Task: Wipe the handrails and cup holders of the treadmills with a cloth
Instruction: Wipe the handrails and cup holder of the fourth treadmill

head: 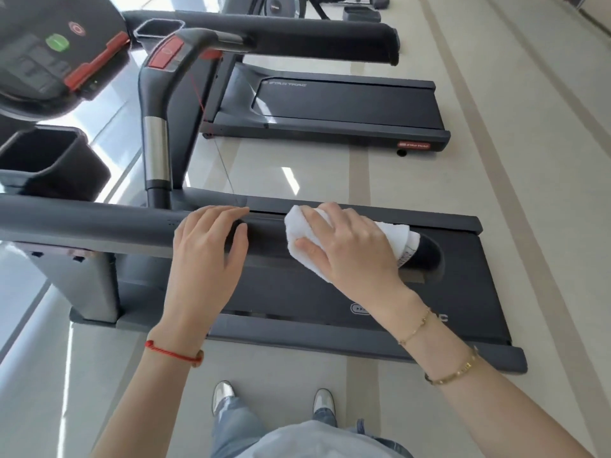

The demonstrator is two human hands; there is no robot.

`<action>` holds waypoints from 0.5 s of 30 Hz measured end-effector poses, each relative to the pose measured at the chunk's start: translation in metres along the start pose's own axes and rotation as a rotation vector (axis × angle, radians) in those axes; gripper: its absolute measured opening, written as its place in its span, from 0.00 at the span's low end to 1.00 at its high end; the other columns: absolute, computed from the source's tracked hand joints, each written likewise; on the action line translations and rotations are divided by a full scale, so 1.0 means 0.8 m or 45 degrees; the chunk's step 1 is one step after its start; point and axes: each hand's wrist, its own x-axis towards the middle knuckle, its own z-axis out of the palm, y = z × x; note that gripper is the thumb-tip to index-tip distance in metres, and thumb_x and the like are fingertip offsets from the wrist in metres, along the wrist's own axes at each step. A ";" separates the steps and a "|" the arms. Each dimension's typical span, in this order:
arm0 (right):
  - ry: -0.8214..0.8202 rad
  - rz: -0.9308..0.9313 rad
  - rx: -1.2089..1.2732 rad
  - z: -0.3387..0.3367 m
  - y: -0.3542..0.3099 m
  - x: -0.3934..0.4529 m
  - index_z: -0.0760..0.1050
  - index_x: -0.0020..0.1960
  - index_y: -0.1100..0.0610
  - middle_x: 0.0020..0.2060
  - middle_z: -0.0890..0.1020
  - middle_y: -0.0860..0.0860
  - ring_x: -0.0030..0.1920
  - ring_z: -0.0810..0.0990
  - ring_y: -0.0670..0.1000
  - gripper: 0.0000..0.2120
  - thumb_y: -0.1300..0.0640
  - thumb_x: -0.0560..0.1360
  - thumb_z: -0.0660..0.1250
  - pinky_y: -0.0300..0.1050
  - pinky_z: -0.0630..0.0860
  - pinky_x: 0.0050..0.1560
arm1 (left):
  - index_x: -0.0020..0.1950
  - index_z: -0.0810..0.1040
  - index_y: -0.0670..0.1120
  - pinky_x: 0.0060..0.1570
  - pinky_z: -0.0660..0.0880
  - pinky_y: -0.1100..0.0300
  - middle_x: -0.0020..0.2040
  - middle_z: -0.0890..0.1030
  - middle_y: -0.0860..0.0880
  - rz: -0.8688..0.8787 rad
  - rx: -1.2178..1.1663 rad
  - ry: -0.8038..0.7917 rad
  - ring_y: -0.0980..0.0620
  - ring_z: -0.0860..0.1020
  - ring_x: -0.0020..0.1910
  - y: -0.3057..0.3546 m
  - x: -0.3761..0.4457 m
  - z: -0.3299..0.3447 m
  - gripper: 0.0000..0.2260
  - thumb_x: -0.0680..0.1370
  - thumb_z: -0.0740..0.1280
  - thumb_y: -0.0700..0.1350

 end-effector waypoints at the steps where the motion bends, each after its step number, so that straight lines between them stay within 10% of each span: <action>1: -0.015 -0.023 -0.003 0.004 -0.016 0.012 0.74 0.65 0.52 0.49 0.79 0.52 0.38 0.76 0.54 0.20 0.42 0.82 0.54 0.48 0.73 0.38 | 0.64 0.78 0.45 0.69 0.65 0.45 0.60 0.80 0.49 -0.009 0.002 0.008 0.46 0.73 0.64 -0.013 0.000 -0.007 0.12 0.82 0.62 0.43; 15: -0.024 -0.001 0.054 0.066 -0.238 0.154 0.74 0.64 0.53 0.46 0.78 0.53 0.39 0.76 0.56 0.21 0.42 0.82 0.52 0.50 0.74 0.40 | 0.62 0.79 0.45 0.63 0.71 0.41 0.57 0.81 0.49 -0.052 0.052 0.114 0.46 0.75 0.61 -0.265 0.042 -0.130 0.12 0.81 0.62 0.41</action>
